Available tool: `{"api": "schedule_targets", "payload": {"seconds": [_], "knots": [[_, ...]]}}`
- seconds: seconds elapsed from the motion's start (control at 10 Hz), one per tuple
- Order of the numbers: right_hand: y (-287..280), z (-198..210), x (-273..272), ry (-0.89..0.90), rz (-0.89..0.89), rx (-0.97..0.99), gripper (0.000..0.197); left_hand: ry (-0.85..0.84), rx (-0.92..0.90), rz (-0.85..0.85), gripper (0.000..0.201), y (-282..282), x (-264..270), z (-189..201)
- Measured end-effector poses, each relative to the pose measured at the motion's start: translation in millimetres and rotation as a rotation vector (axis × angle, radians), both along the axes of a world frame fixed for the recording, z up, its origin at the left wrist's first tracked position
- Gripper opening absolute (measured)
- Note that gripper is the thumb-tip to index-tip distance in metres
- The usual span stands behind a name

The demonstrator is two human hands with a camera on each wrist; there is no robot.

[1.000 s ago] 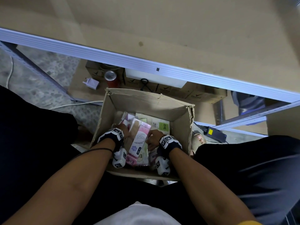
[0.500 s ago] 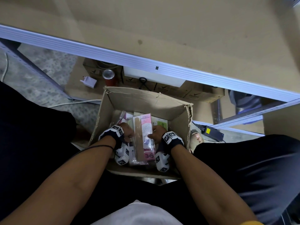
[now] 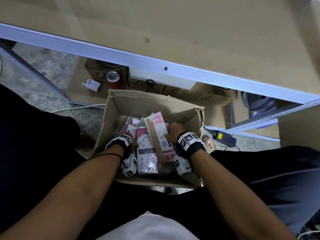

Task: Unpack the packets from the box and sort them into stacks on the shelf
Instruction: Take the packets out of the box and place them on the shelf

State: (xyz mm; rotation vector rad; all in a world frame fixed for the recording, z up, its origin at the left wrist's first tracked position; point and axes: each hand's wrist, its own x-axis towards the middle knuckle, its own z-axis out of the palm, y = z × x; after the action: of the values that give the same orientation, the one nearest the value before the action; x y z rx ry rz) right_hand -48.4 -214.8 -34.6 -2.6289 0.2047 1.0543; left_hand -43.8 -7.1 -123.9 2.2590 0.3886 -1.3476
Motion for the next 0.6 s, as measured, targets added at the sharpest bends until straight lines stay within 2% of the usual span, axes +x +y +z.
{"api": "schedule_targets", "payload": {"seconds": [0.1, 0.3, 0.4, 0.5, 0.6], "knots": [[-5.6, 14.6, 0.5, -0.057, -0.021, -0.038, 0.017, 0.041, -0.025, -0.037, 0.051, -3.1, -2.9, -1.4], [-7.8, 46.5, 3.5, -0.178, -0.001, -0.057, 0.007, -0.126, -0.118, 0.045, 0.037, -5.9, 7.8, -3.0], [-11.2, 60.7, 9.0, -0.225, 0.013, -0.058, 0.004, -0.292, -0.18, 0.198, 0.034, -1.0, 27.1, 4.8], [-17.0, 70.0, 13.6, -0.279, -0.015, -0.028, 0.009, -0.41, -0.052, 0.223, 0.033, 6.3, 34.6, 7.5], [-23.8, 75.4, 17.7, -0.337, -0.034, -0.039, 0.01, -0.413, -0.072, 0.164, 0.027, 9.1, 33.1, 5.7]]}}
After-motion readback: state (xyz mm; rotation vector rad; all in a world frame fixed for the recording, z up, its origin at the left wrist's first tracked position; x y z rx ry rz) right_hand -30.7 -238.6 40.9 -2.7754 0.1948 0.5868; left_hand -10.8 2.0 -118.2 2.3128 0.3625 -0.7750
